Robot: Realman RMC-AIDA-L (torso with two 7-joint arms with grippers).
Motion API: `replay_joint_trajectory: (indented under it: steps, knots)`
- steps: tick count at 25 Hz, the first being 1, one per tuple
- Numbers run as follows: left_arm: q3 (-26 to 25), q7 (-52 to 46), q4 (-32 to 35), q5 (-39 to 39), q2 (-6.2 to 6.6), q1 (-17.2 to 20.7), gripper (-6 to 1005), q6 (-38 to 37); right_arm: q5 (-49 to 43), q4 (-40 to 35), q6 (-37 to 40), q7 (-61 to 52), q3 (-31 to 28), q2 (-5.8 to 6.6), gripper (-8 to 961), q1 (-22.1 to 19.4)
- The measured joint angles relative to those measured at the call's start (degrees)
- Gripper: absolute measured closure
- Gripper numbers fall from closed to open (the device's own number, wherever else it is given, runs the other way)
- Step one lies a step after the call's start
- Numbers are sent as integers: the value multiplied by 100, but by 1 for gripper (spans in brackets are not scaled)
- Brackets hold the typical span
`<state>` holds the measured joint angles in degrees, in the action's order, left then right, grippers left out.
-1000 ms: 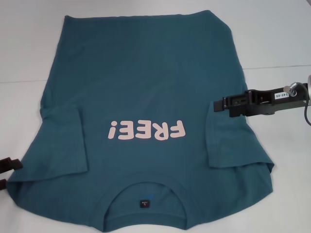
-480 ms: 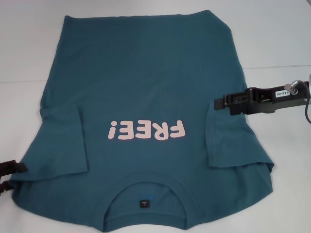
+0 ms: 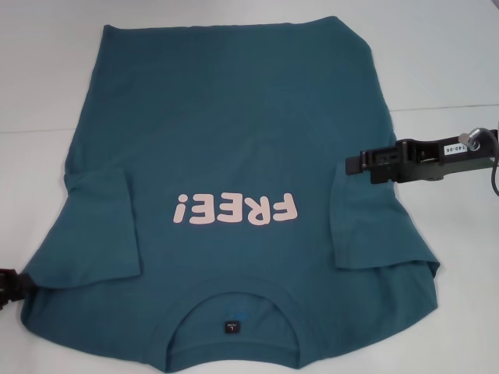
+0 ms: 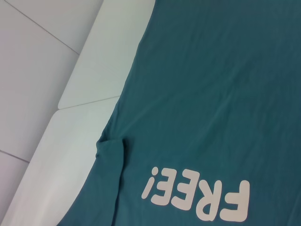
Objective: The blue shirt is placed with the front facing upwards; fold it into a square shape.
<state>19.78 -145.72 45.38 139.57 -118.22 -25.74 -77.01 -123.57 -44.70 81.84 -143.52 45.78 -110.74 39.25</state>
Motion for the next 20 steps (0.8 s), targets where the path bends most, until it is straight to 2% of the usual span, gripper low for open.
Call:
replay_joint_trajectory:
  steps: [5, 13, 20]
  knots:
    - [-1, -1, -26, 2, 19, -40, 771, -62, 2, 2, -1, 0, 0, 4, 191, 5]
    - [-96, 74, -108, -32, 116, -137, 967, -283, 9, -4, 84, 78, -46, 22, 190, -26]
    - [-731, 596, -180, -357, 220, -198, 940, -1276, 10, -16, 254, 139, -270, 54, 189, -71]
